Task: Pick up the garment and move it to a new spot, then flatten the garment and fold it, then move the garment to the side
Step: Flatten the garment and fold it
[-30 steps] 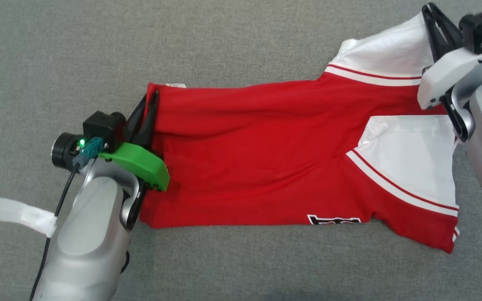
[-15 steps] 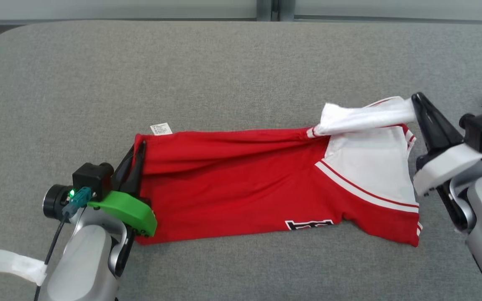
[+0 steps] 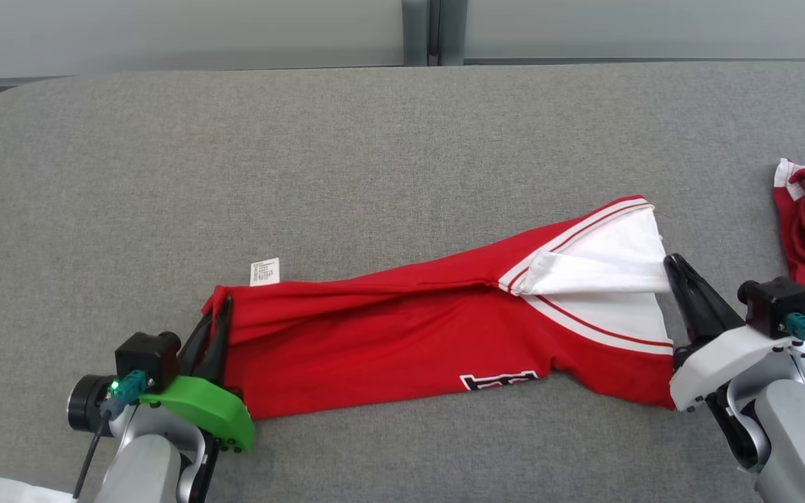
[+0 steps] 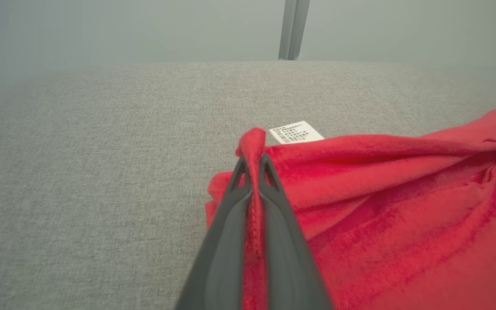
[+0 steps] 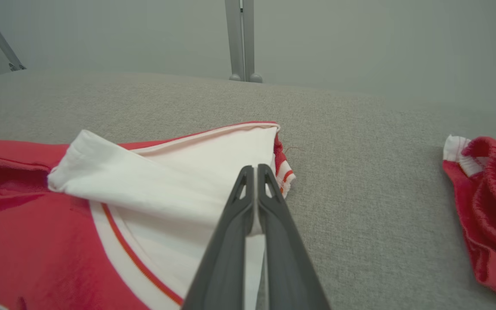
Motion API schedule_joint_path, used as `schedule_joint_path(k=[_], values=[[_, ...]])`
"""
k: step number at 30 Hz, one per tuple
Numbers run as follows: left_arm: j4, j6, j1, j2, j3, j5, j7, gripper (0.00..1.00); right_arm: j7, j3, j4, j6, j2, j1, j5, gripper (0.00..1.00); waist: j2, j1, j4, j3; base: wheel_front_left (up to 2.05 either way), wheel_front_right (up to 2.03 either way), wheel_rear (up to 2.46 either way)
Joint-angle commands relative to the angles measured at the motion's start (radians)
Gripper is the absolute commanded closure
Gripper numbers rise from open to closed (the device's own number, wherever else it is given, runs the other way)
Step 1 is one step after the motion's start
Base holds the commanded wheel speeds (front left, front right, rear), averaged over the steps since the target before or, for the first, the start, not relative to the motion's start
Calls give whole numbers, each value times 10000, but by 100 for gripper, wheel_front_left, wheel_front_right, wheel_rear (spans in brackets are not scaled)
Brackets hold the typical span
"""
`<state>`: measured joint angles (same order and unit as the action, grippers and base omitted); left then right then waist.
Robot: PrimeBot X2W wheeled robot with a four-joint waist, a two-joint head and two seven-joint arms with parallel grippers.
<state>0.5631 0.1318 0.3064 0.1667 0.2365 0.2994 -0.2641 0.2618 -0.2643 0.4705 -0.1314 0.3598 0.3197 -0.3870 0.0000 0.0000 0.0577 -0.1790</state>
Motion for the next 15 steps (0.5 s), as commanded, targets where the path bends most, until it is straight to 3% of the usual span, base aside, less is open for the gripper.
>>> schedule_joint_path(k=[1, 2, 4, 5, 7, 8, 9, 10, 15], values=[[-27, -24, -226, -31, -103, -119, 7, 100, 39, 80, 53, 18, -30, -192, -50, 100, 0, 0, -3, 34, 0, 0, 0], [-32, -24, -296, -69, -130, -166, 7, 100, 39, 135, 74, 18, -84, -242, -62, 100, 0, 0, -5, 55, 0, 0, 0], [-21, -24, -394, -93, -222, -242, 7, 81, 39, 151, 85, 18, -158, -335, -67, 100, 0, 0, -20, 91, 0, 0, 0], [-21, -24, -394, -93, -222, -242, 7, 81, 39, 151, 85, 18, -158, -335, -67, 100, 0, 0, -20, 91, 0, 0, 0], [25, -24, -482, -146, -268, -279, 7, 72, 41, 127, 135, 18, -201, -417, -121, 100, 0, 0, -38, 122, 0, 0, 0], [74, -24, -526, -161, -311, -302, 7, 60, 39, 165, 178, 18, -241, -463, -198, 100, 0, 0, -46, 133, 0, 0, 0], [174, -24, -579, -170, -390, -331, 7, 0, 39, 196, 247, 18, -264, -513, -205, 88, 0, 0, -54, 153, 0, 0, 0], [256, -24, -623, -186, -481, -389, 7, 0, 38, 222, 409, 18, -272, -567, -198, 0, 0, 0, -61, 181, 0, 0, 0], [-41, -539, -1277, -484, -1496, -952, 7, 0, 39, 1143, 237, 18, -479, -794, -7, 0, 0, 0, -112, 462, 0, 0, 0]])
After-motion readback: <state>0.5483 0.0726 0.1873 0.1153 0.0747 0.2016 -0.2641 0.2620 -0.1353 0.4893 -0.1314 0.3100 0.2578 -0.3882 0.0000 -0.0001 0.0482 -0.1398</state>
